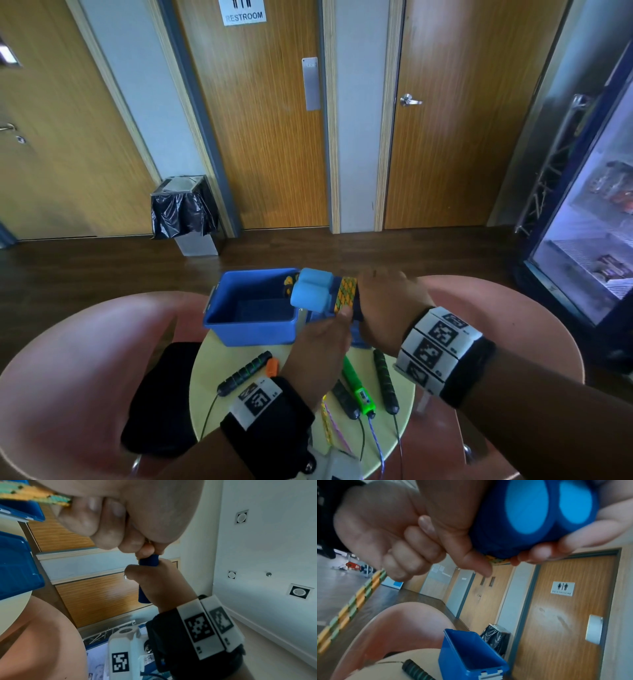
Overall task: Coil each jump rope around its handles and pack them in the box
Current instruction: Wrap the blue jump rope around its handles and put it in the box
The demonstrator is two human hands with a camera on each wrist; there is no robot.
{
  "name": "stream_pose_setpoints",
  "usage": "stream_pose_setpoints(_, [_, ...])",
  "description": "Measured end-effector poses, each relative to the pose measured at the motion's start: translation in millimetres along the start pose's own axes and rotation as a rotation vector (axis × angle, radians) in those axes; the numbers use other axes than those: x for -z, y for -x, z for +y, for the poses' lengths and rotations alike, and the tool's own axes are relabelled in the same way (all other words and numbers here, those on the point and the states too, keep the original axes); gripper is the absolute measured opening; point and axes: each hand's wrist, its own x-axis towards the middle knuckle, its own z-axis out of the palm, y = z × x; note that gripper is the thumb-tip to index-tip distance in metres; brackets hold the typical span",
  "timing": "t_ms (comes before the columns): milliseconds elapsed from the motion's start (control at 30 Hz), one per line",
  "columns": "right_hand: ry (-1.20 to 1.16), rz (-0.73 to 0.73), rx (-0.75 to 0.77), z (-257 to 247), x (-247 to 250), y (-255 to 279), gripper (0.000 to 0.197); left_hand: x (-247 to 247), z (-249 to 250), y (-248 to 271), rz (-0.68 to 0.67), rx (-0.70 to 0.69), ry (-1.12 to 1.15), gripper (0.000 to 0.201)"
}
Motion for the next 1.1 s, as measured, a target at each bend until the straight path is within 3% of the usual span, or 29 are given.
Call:
stream_pose_setpoints(33, [-0.022,-0.002,0.027,2,-1,1,0.044,0,-1,-2,0.025,-0.058,0.008,0.049])
stream_pose_setpoints(67, [-0.047,-0.004,0.058,4,-3,1,0.045,5,3,-3,-0.022,0.036,0.105,0.041])
stream_pose_setpoints(100, [-0.070,-0.004,0.087,6,-5,3,0.046,12,4,-1,-0.073,0.056,0.045,0.029])
stream_pose_setpoints(133, [-0.094,-0.004,0.105,9,-6,5,0.047,11,-1,6,-0.018,-0.036,-0.065,0.020])
stream_pose_setpoints(200, [-0.133,0.008,0.107,12,-6,11,0.048,9,-1,9,-0.024,-0.039,0.071,0.035])
stream_pose_setpoints(233, [-0.140,0.014,0.091,13,-6,13,0.047,7,-2,6,0.020,-0.104,0.012,0.046])
stream_pose_setpoints(300, [-0.126,0.029,0.032,13,-5,16,0.045,1,-2,11,-0.030,0.004,0.058,0.051])
stream_pose_setpoints(433, [-0.064,0.033,-0.078,15,-4,7,0.042,-3,-3,15,-0.082,-0.005,-0.100,0.036])
stream_pose_setpoints(667, [0.016,-0.125,-0.168,20,-14,-6,0.040,8,14,21,-0.248,-0.037,-0.428,0.035])
stream_pose_setpoints(767, [0.084,-0.182,-0.118,12,-22,-7,0.045,17,20,14,-0.298,-0.059,-0.594,0.036])
stream_pose_setpoints(867, [0.118,-0.236,-0.068,6,-22,-7,0.042,30,26,3,-0.339,-0.177,-0.810,0.039])
stream_pose_setpoints(1000, [0.235,-0.256,0.178,-4,-20,7,0.019,47,45,-12,-0.499,-0.267,-1.021,0.028])
stream_pose_setpoints(1100, [0.300,-0.255,0.354,-3,-10,21,0.023,55,57,-17,-0.619,-0.319,-1.105,0.016])
